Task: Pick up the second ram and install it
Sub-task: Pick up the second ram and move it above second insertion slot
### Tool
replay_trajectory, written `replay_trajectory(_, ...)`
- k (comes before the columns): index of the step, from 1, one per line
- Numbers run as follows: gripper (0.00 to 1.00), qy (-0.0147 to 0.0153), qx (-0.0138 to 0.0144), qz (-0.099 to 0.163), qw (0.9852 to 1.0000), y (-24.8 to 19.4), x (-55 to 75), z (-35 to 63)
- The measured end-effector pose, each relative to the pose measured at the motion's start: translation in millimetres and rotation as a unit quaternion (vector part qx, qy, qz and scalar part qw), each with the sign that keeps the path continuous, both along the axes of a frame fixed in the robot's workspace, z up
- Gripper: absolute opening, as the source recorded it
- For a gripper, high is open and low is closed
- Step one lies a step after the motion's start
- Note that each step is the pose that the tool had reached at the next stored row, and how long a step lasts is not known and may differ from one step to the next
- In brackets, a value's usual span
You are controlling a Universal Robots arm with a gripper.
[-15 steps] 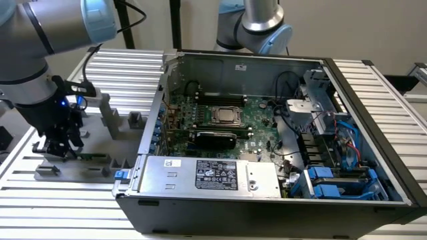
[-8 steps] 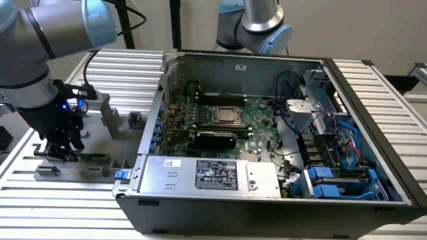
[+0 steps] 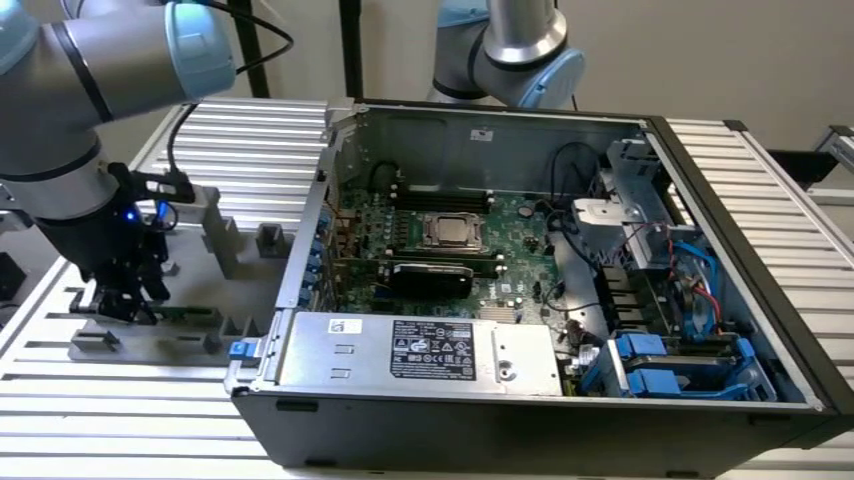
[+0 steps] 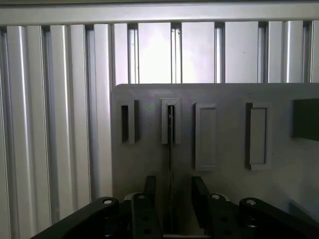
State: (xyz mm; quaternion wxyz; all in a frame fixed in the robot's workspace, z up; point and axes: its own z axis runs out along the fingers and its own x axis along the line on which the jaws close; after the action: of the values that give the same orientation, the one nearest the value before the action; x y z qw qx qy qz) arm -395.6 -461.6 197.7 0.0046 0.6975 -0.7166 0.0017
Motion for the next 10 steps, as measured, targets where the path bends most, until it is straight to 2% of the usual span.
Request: replay_trajectory(10,1.00,0.0000,0.0000,0.000,1.0000,-0.1,1.9,-1.2)
